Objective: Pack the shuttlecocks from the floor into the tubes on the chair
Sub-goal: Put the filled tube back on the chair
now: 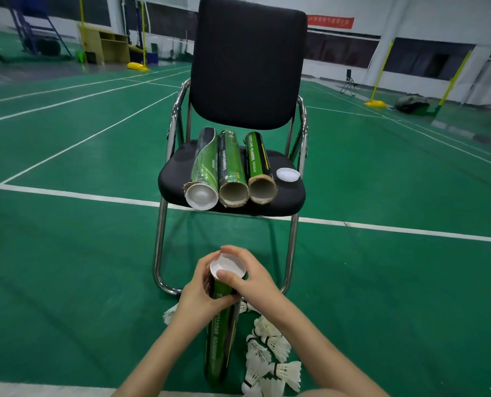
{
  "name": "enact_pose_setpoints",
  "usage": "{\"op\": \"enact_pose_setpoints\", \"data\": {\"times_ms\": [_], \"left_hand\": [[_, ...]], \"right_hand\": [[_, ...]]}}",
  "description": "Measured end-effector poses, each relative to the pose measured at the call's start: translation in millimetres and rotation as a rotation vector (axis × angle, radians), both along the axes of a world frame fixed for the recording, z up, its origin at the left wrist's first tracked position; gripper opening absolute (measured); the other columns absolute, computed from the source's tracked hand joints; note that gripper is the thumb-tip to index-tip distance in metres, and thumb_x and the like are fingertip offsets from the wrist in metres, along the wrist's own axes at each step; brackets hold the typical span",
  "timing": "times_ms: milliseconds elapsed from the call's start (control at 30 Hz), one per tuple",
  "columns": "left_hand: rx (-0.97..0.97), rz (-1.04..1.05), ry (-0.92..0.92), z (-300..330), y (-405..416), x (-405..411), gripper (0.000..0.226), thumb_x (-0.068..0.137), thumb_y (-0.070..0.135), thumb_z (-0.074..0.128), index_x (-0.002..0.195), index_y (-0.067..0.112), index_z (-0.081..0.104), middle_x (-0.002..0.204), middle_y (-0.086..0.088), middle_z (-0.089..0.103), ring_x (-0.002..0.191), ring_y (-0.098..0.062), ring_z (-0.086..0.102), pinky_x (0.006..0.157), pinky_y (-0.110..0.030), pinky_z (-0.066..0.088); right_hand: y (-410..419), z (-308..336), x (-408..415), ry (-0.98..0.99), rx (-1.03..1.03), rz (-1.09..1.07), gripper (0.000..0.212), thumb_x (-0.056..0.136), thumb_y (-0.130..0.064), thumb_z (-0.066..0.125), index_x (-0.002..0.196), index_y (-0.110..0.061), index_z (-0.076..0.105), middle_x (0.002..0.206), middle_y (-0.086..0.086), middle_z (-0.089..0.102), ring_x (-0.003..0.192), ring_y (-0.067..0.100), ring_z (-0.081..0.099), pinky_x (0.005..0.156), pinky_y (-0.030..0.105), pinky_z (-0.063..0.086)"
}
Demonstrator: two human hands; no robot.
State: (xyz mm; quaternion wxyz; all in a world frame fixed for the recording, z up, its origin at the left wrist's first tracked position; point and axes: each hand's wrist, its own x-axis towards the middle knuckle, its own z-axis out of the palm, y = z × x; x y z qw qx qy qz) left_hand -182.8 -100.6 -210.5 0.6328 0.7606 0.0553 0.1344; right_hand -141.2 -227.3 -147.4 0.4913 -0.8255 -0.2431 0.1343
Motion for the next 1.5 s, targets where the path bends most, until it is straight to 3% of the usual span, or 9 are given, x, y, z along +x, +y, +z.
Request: {"op": "enact_pose_setpoints", "data": {"times_ms": [133, 333, 567, 667, 1000, 1167, 1300, 1433, 1500], "left_hand": [[-0.056, -0.060, -0.010, 4.0, 2.2, -4.1, 0.070, 0.072, 0.012, 0.079, 0.117, 0.051, 0.042, 0.120, 0.016, 0.058, 0.110, 0.002, 0.057, 0.097, -0.025, 0.046], [-0.054, -0.160, 0.014, 1.4, 5.5, -10.9, 0.073, 0.057, 0.065, 0.075, 0.120, 0.060, 0.039, 0.134, 0.015, 0.049, 0.125, -0.002, 0.048, 0.106, -0.030, 0.038], [-0.118, -0.224, 0.023, 5.5, 4.9, -12.1, 0.072, 0.061, 0.073, 0.067, 0.124, 0.053, 0.039, 0.133, 0.008, 0.052, 0.123, -0.002, 0.049, 0.102, -0.025, 0.040], [-0.139, -0.202, 0.027, 8.5, 3.8, -13.1, 0.065, 0.067, 0.062, 0.063, 0.125, 0.043, 0.041, 0.128, 0.006, 0.055, 0.115, 0.002, 0.053, 0.091, -0.013, 0.042], [-0.223, -0.181, 0.029, 5.6, 8.4, -13.4, 0.063, 0.070, 0.048, 0.067, 0.125, 0.030, 0.044, 0.130, -0.002, 0.056, 0.122, -0.011, 0.053, 0.103, -0.029, 0.042], [-0.191, -0.195, 0.072, 17.5, 6.7, -18.9, 0.063, 0.069, 0.052, 0.066, 0.123, 0.030, 0.043, 0.125, -0.001, 0.061, 0.116, -0.011, 0.057, 0.098, -0.026, 0.044], [-0.097, -0.205, 0.173, 34.7, 8.4, -25.5, 0.060, 0.074, 0.055, 0.069, 0.123, 0.040, 0.039, 0.131, 0.005, 0.053, 0.121, -0.013, 0.053, 0.094, -0.025, 0.045], [-0.189, -0.205, 0.393, 51.2, 6.2, -31.1, 0.074, 0.084, 0.035, 0.067, 0.135, 0.044, 0.014, 0.132, 0.001, 0.050, 0.116, -0.016, 0.055, 0.077, -0.030, 0.053], [-0.282, -0.208, 0.441, 56.9, 4.9, -34.4, 0.072, 0.084, 0.023, 0.070, 0.139, 0.028, 0.024, 0.126, -0.007, 0.058, 0.109, -0.020, 0.060, 0.077, -0.034, 0.055]], "right_hand": [[0.1, -1.8, -2.6, 0.007, 0.019, 0.005, 0.044, 0.085, -0.036, 0.060, 0.127, -0.038, 0.047, 0.128, -0.021, 0.047, 0.120, 0.000, 0.042, 0.100, 0.026, 0.037], [-8.1, -8.9, -6.3, -0.001, -0.004, 0.017, 0.038, 0.081, -0.053, 0.057, 0.116, -0.059, 0.044, 0.127, -0.028, 0.048, 0.129, 0.007, 0.038, 0.110, 0.043, 0.030], [-14.3, -7.7, -3.8, -0.048, -0.010, 0.036, 0.029, 0.092, -0.045, 0.048, 0.119, -0.054, 0.043, 0.125, -0.033, 0.046, 0.122, -0.008, 0.041, 0.114, 0.043, 0.023], [-12.5, -12.0, -1.3, -0.073, -0.021, 0.042, 0.026, 0.094, -0.045, 0.043, 0.116, -0.058, 0.041, 0.123, -0.039, 0.043, 0.122, -0.011, 0.039, 0.113, 0.044, 0.023], [-5.5, -16.3, 1.2, -0.117, 0.008, 0.067, 0.033, 0.097, -0.032, 0.041, 0.129, -0.036, 0.046, 0.130, -0.020, 0.048, 0.121, -0.004, 0.043, 0.105, 0.032, 0.037], [-7.7, -13.8, 0.4, -0.135, -0.046, 0.060, 0.034, 0.096, -0.032, 0.043, 0.130, -0.036, 0.044, 0.131, -0.020, 0.046, 0.120, -0.003, 0.044, 0.103, 0.030, 0.039], [-11.9, -3.7, -2.1, -0.042, -0.114, 0.003, 0.049, 0.090, -0.033, 0.050, 0.136, -0.030, 0.035, 0.137, -0.010, 0.043, 0.120, 0.007, 0.045, 0.098, 0.029, 0.040], [-16.4, 4.3, -4.3, 0.042, -0.314, -0.077, 0.035, 0.089, -0.035, 0.049, 0.115, -0.012, 0.050, 0.111, 0.006, 0.057, 0.097, 0.024, 0.059, 0.080, 0.043, 0.054], [-15.8, 8.3, -9.9, 0.090, -0.287, -0.062, 0.032, 0.089, -0.031, 0.050, 0.113, -0.010, 0.052, 0.109, 0.009, 0.057, 0.095, 0.025, 0.060, 0.075, 0.042, 0.057]]}}
